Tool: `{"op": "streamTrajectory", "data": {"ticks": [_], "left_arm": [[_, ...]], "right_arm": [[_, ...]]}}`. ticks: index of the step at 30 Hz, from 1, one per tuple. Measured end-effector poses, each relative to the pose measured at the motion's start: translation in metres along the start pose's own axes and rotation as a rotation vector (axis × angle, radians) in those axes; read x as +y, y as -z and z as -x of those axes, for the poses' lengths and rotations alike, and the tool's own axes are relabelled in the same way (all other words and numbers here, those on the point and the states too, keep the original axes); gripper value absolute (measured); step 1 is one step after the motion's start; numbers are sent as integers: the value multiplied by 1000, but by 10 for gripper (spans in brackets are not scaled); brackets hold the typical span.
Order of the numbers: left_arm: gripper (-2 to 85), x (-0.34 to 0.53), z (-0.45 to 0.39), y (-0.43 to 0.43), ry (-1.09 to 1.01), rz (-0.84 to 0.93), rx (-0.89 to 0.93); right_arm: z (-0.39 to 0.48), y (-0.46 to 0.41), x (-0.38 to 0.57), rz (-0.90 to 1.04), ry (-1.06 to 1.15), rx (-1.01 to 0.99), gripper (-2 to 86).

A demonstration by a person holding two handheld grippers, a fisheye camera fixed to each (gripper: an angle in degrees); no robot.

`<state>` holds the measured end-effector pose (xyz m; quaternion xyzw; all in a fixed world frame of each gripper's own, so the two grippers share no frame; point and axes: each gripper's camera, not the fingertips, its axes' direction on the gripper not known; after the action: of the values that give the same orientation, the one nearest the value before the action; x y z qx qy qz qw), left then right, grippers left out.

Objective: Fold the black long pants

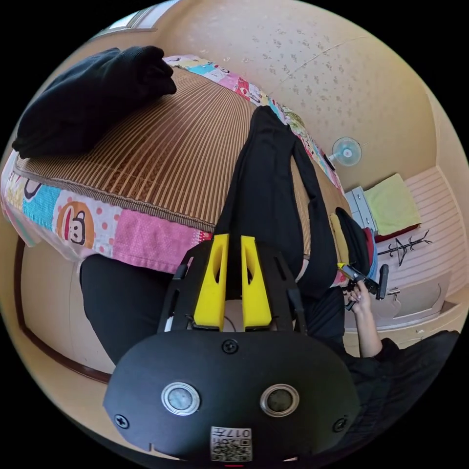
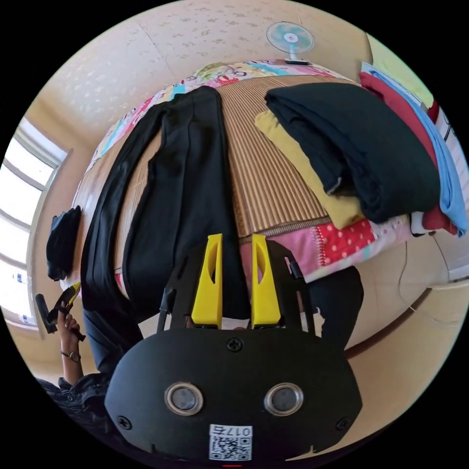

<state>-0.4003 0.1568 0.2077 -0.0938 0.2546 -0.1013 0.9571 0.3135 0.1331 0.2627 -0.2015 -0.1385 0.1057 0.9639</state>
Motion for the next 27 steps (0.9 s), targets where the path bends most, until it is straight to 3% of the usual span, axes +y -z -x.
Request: {"op": "streamTrajectory", "data": {"ticks": [6, 11, 15, 19, 22, 27], "left_arm": [[40, 13, 19, -37, 23, 48, -16], [4, 20, 11, -44, -41, 77, -56], [-4, 34, -13, -59, -174, 176, -50], [-4, 53, -23, -65, -179, 208, -2], [-3, 66, -25, -53, -91, 136, -62], [31, 51, -75, -20, -227, -55, 168]], "right_arm": [[-31, -25, 29, 155, 84, -233, 83], [-62, -21, 42, 159, 146, -382, 44], [-122, 29, 41, 56, 260, -541, 32], [-158, 105, 44, -209, 248, -577, 29], [-137, 116, 40, -235, 220, -512, 28], [-29, 71, 42, -86, 443, -689, 29]]}}
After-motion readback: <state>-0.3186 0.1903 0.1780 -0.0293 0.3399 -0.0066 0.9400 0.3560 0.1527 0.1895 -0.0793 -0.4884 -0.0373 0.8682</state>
